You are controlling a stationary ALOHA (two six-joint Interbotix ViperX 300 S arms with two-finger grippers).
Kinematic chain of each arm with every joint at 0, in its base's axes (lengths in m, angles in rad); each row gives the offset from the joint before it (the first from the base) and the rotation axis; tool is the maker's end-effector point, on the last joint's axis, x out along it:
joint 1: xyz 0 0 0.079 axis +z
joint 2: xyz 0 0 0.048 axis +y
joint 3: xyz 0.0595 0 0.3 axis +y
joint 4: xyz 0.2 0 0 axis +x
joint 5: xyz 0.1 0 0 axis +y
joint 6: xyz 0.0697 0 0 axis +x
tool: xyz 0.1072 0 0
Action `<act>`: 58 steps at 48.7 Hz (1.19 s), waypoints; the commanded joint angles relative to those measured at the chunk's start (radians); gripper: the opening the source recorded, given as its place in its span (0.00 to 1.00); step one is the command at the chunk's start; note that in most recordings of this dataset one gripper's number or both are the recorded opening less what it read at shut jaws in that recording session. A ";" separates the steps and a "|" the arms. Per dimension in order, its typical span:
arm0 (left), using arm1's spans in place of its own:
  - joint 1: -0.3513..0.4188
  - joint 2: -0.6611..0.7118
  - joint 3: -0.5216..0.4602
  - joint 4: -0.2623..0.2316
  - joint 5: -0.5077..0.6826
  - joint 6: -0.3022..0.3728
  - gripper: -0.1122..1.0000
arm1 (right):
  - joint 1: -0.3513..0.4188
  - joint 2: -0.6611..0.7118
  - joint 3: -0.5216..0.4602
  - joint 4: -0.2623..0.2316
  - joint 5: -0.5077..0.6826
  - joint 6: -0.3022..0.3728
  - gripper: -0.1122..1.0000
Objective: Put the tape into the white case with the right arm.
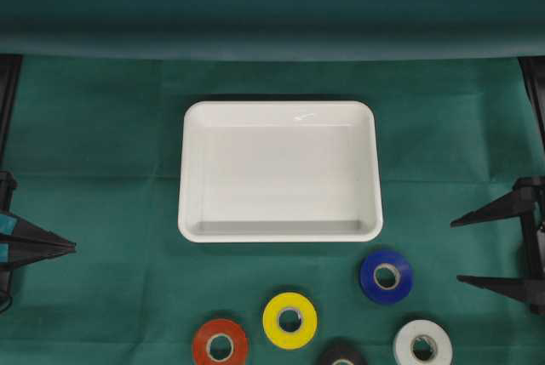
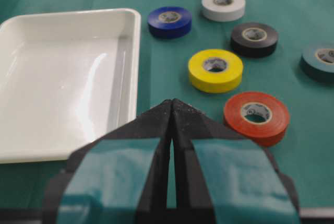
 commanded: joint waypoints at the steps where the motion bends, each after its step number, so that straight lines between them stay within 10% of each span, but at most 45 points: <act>1: 0.003 0.008 -0.011 -0.002 -0.005 0.002 0.10 | 0.002 0.017 -0.038 0.000 0.052 0.014 0.86; 58: 0.003 -0.009 0.005 -0.002 0.006 -0.002 0.10 | 0.135 0.034 -0.028 -0.061 0.071 0.011 0.84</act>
